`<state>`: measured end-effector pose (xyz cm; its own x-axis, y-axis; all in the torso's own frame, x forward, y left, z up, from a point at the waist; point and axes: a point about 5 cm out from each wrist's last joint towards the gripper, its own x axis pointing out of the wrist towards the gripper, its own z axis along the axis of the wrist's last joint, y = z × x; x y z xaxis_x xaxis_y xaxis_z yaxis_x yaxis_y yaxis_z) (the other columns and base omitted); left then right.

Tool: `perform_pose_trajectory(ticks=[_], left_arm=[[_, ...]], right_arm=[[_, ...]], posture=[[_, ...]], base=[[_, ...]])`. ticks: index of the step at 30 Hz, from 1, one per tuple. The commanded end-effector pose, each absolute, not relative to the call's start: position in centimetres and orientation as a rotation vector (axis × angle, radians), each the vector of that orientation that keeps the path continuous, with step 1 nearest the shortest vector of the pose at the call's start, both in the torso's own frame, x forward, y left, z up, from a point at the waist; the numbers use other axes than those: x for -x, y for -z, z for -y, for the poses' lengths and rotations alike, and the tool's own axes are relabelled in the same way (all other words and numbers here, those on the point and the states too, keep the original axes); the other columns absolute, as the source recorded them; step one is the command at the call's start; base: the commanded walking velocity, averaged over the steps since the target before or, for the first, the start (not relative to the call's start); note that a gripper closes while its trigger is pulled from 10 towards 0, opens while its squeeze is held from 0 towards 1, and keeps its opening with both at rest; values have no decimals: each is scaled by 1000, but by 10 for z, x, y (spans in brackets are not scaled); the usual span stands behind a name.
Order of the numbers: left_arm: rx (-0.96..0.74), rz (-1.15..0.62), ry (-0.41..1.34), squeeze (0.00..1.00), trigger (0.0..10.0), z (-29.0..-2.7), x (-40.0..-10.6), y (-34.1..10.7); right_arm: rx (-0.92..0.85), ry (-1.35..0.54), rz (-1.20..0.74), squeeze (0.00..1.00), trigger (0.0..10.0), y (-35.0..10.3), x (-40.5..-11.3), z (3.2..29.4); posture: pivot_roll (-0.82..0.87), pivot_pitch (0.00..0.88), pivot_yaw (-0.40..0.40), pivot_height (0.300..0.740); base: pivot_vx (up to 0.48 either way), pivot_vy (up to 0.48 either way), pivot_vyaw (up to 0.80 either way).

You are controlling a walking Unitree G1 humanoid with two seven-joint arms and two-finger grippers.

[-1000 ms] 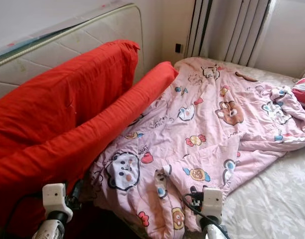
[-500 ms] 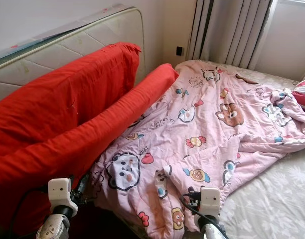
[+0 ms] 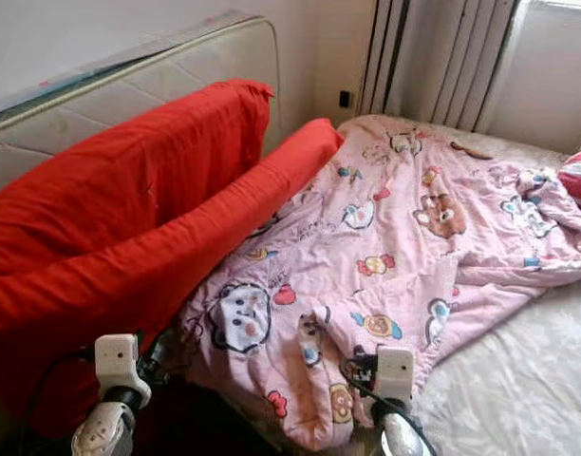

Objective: Clean up the room

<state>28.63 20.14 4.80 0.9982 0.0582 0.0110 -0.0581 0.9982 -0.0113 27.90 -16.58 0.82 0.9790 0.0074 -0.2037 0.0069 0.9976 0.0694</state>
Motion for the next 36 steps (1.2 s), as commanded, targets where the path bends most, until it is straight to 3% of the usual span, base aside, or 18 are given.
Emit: perform_pose_trajectory(ticks=[1, 36], left_arm=[[18, 0, -63, 0, 10000, -203, -287, -48], [22, -23, -12, 0, 10000, -196, -292, -51]], right_arm=[[-79, -4, -217, 0, 10000, -6, -278, 163], [-117, -8, -214, 0, 10000, -9, -283, 160]], posture=[[-55, 183, 23, 651], [-50, 199, 28, 636]], base=[[0, 0, 0], [0, 0, 0]])
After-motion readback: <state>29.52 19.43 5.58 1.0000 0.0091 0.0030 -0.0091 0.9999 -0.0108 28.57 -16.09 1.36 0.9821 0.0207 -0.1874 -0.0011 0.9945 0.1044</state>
